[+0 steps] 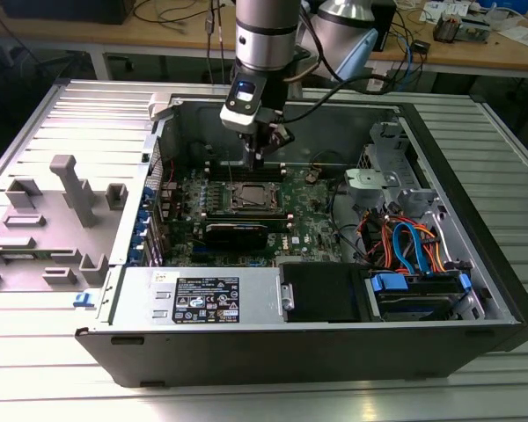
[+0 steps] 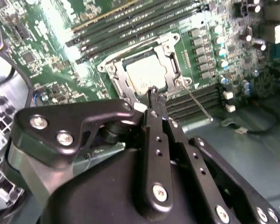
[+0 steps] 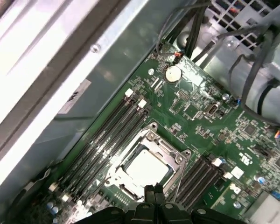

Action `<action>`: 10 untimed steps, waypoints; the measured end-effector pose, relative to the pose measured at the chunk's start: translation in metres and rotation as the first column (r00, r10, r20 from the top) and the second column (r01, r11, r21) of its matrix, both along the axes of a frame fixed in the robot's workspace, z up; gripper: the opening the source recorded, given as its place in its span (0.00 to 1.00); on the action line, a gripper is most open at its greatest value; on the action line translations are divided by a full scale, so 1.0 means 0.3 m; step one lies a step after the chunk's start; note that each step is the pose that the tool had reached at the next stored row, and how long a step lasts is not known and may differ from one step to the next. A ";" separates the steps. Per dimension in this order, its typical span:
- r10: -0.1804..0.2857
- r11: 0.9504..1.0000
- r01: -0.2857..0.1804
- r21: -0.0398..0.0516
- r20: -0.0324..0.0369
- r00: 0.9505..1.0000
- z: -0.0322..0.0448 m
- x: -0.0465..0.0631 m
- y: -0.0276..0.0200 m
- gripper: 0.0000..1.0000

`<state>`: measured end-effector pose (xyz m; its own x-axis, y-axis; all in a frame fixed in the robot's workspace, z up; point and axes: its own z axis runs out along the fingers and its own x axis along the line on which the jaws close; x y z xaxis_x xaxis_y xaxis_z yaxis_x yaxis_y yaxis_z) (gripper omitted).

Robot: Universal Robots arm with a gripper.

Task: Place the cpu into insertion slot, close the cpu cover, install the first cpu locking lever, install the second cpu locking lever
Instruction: 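Install the first cpu locking lever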

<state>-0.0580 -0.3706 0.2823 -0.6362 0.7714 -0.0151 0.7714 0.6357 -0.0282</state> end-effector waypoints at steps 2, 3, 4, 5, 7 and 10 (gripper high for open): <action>0.043 0.999 -0.043 0.000 0.000 0.999 0.000 0.000 0.000 0.11; 0.062 0.998 -0.062 0.001 0.000 0.998 0.000 0.000 0.000 0.11; 0.087 0.996 -0.087 0.001 0.000 0.996 0.000 0.000 0.000 0.11; 0.105 0.994 -0.105 0.002 0.000 0.994 -0.001 0.000 0.000 0.11; 0.139 0.990 -0.139 0.003 0.000 0.990 -0.002 0.000 0.000 0.11; 0.224 0.975 -0.224 0.008 0.001 0.975 -0.006 0.000 0.000 0.11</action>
